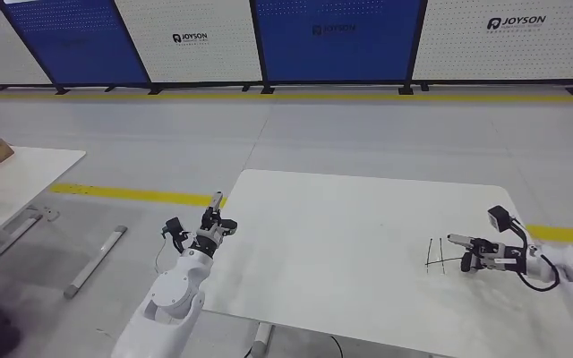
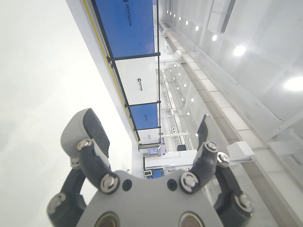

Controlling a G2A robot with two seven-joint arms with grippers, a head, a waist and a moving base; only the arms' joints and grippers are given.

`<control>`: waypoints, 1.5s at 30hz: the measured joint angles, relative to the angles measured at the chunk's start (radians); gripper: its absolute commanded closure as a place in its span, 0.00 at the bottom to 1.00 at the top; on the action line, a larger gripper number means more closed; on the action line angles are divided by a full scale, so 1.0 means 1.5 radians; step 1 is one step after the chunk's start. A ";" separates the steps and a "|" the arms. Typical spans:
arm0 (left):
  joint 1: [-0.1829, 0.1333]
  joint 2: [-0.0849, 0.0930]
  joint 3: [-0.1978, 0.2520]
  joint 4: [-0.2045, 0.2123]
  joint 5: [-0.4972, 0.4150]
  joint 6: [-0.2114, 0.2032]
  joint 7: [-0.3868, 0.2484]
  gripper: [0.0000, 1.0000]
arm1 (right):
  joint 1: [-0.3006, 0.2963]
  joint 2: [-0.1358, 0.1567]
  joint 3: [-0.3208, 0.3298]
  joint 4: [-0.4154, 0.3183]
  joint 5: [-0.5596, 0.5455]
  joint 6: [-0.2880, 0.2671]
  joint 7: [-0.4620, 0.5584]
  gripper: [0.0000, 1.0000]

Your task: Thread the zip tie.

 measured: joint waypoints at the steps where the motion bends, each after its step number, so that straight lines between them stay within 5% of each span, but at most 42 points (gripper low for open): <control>1: 0.000 0.000 0.000 0.000 0.000 0.000 0.000 0.00 | 0.000 0.000 0.000 0.000 0.000 0.000 0.000 0.00; 14: 0.000 0.000 0.000 0.000 0.000 0.000 0.000 0.00 | -0.020 0.002 0.012 -0.028 -0.021 0.036 -0.048 0.00; 20: 0.000 0.000 0.000 0.000 0.000 0.000 0.000 0.00 | -0.026 0.004 0.022 -0.027 -0.031 0.041 -0.051 0.16; 24: 0.000 0.000 0.000 0.000 0.000 0.000 0.000 0.00 | -0.029 0.005 0.029 -0.021 -0.030 0.037 -0.045 0.37; 27: 0.000 0.000 0.000 0.000 0.000 0.000 0.000 0.00 | -0.031 0.005 0.035 -0.015 -0.029 0.034 -0.041 0.34; 30: 0.000 0.000 0.000 0.000 0.000 0.000 0.000 0.00 | -0.032 0.004 0.039 -0.008 -0.025 0.037 -0.036 0.53; 38: 0.000 0.000 0.000 0.000 0.000 0.000 0.000 0.00 | -0.028 -0.001 0.042 0.007 -0.027 0.044 -0.028 0.71; 45: 0.000 0.000 0.000 0.000 0.000 0.000 0.000 0.00 | -0.021 -0.009 0.040 0.021 -0.029 0.053 -0.023 0.75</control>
